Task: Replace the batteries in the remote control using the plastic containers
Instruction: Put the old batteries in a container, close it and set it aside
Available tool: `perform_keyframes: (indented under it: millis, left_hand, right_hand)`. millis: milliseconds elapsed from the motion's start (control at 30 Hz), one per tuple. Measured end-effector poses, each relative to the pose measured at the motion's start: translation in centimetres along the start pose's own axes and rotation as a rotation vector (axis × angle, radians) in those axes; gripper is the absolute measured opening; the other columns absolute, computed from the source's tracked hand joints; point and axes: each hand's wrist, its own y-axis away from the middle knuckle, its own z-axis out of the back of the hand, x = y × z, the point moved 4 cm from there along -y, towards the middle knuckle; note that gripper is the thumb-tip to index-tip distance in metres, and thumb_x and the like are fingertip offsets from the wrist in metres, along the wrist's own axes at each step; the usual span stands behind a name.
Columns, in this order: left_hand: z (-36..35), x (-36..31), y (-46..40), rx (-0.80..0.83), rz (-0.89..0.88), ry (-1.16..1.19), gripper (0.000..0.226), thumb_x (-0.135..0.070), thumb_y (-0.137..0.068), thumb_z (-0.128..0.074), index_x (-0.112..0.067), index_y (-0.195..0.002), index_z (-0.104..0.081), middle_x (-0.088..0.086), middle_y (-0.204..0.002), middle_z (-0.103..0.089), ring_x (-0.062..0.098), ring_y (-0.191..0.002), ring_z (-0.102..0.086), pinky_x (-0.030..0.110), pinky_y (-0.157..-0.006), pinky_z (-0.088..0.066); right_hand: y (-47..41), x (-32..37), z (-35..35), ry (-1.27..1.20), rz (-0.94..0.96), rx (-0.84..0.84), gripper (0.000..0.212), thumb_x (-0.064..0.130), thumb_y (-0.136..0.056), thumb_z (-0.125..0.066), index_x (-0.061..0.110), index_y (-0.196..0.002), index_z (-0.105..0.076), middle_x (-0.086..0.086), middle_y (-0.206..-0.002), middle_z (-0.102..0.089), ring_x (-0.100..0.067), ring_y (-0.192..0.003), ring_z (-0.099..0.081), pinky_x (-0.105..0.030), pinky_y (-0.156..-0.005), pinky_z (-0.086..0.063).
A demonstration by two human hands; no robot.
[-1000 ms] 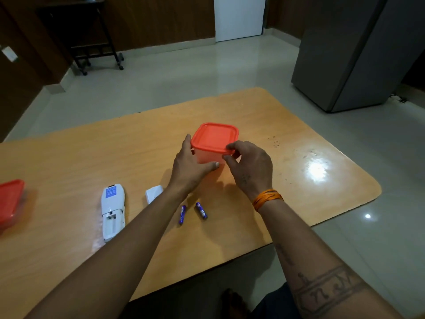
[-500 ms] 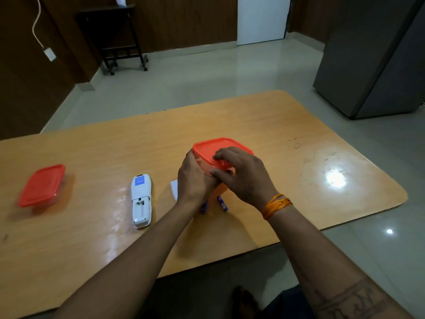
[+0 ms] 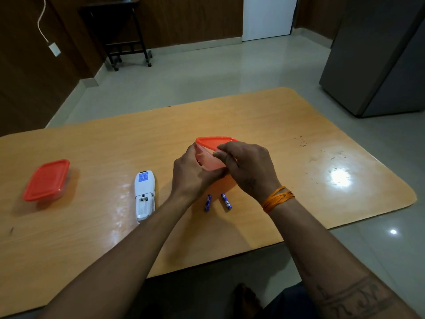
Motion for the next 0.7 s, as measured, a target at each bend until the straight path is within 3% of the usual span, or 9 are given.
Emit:
perform_keyframes:
  millis: [133,233,367,500,600,700]
  left_hand:
    - [0.4,0.4,-0.4,0.014,-0.002,0.000,0.094,-0.061,-0.067,-0.086,-0.022,-0.146,-0.052,0.000,-0.132,-0.068,0.018,-0.115,-0.066,0.019,-0.082,-0.052]
    - [0.7,0.6,-0.7,0.012,-0.005,-0.005,0.099,-0.067,-0.064,-0.086,-0.023,-0.146,-0.052,-0.003,-0.131,-0.068,0.016,-0.114,-0.065,0.014,-0.078,-0.048]
    - [0.5,0.8,-0.8,0.034,-0.017,-0.012,0.101,-0.059,-0.066,-0.091,-0.022,-0.150,-0.049,-0.002,-0.138,-0.065,0.016,-0.120,-0.062,0.015,-0.084,-0.048]
    - [0.5,1.1,-0.6,0.033,-0.006,-0.021,0.102,-0.054,-0.064,-0.093,-0.020,-0.149,-0.049,0.000,-0.140,-0.064,0.019,-0.123,-0.062,0.020,-0.087,-0.049]
    - [0.8,1.3,-0.5,0.054,-0.002,-0.016,0.111,-0.056,-0.061,-0.094,-0.019,-0.153,-0.046,0.001,-0.143,-0.063,0.012,-0.121,-0.059,0.013,-0.086,-0.045]
    - [1.0,1.6,-0.3,0.076,0.006,0.013,0.115,-0.055,-0.058,-0.096,-0.021,-0.154,-0.044,0.000,-0.147,-0.061,0.011,-0.124,-0.060,0.015,-0.090,-0.047]
  right_hand:
    - [0.6,-0.8,-0.5,-0.081,-0.026,0.148,0.041,0.028,-0.095,-0.072,0.008,-0.131,-0.070,-0.011,-0.132,-0.072,-0.030,-0.122,-0.068,-0.046,-0.101,-0.057]
    - [0.6,-1.5,-0.6,-0.082,-0.031,0.181,0.043,0.028,-0.096,-0.072,0.010,-0.135,-0.068,-0.010,-0.140,-0.068,-0.029,-0.130,-0.064,-0.046,-0.106,-0.054]
    - [0.2,-1.7,-0.1,-0.085,-0.025,0.110,0.035,0.025,-0.100,-0.067,0.008,-0.130,-0.071,-0.012,-0.125,-0.076,-0.033,-0.116,-0.072,-0.047,-0.094,-0.060]
    - [-0.1,-1.5,0.2,-0.061,0.017,0.020,0.026,0.023,-0.102,-0.063,0.007,-0.120,-0.074,-0.012,-0.104,-0.080,-0.030,-0.089,-0.077,-0.038,-0.074,-0.063]
    - [-0.8,-1.9,0.5,-0.067,-0.017,-0.078,0.024,0.023,-0.105,-0.059,0.005,-0.112,-0.074,-0.009,-0.084,-0.076,-0.025,-0.064,-0.068,-0.033,-0.054,-0.054]
    - [-1.0,-4.4,2.1,-0.161,-0.236,-0.265,0.024,0.024,-0.107,-0.057,0.007,-0.104,-0.072,-0.006,-0.075,-0.069,-0.021,-0.058,-0.059,-0.027,-0.049,-0.041]
